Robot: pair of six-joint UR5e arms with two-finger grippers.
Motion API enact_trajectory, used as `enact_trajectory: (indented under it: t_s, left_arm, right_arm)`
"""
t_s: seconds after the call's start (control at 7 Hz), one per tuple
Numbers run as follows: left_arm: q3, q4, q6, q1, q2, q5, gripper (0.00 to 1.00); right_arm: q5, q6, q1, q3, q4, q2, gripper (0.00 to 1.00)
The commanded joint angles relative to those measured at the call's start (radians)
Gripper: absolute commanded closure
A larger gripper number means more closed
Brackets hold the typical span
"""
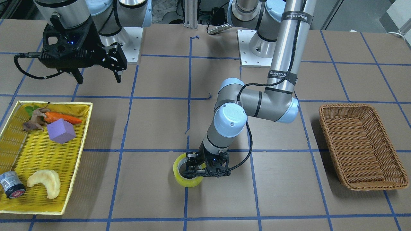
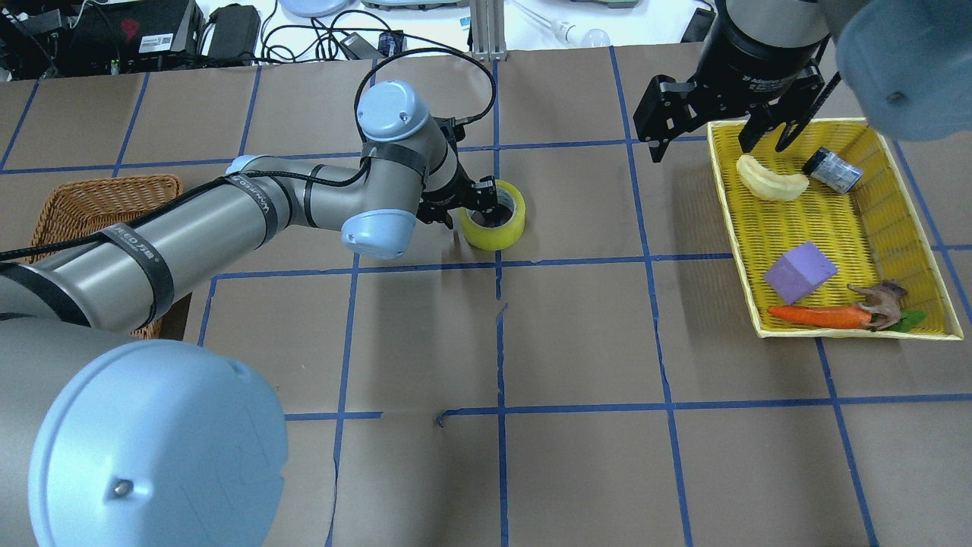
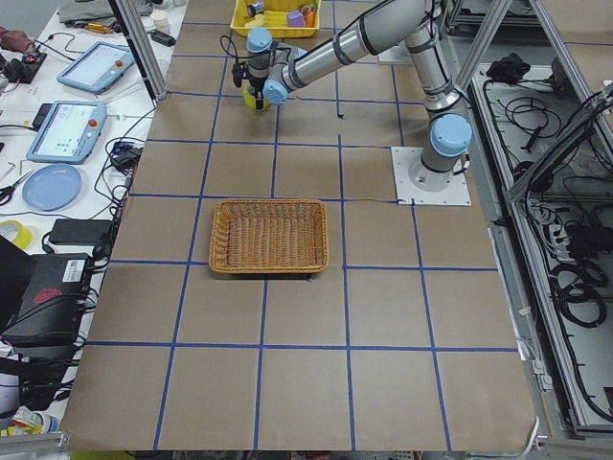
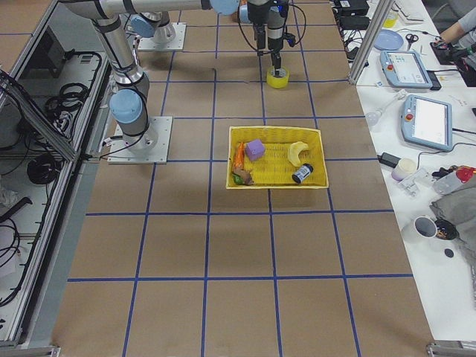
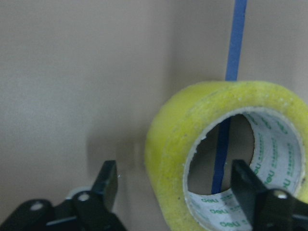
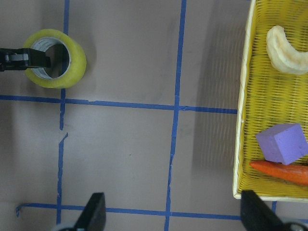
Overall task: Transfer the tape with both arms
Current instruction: 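Lift the tape roll with the left gripper toward the wicker basket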
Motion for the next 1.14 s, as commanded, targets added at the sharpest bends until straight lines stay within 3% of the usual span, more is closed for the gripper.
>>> enact_trajectory:
  t_s: [0.0,0.29,0.57,0.71,1.0]
  left_arm:
    - [0.007,-0.002,0.000,0.000,0.005,0.003,1.00]
    - [0.043,-0.096,-0.002,0.003,0.062,0.013,1.00]
    - [0.141,-0.303,0.012,0.041,0.125,0.042,1.00]
    - [0.171,-0.406,0.035,0.105,0.160,0.094,1.00]
    - [0.174,-0.454,0.249,0.243,0.227,0.154,1.00]
  right_arm:
    - [0.001,0.000,0.000,0.001,0.000,0.000,0.00]
    - [0.001,0.000,0.000,0.001,0.000,0.000,0.00]
    - [0.002,0.000,0.000,0.001,0.000,0.000,0.00]
    - [0.002,0.000,0.000,0.001,0.000,0.000,0.00]
    - [0.002,0.000,0.000,0.001,0.000,0.000,0.00]
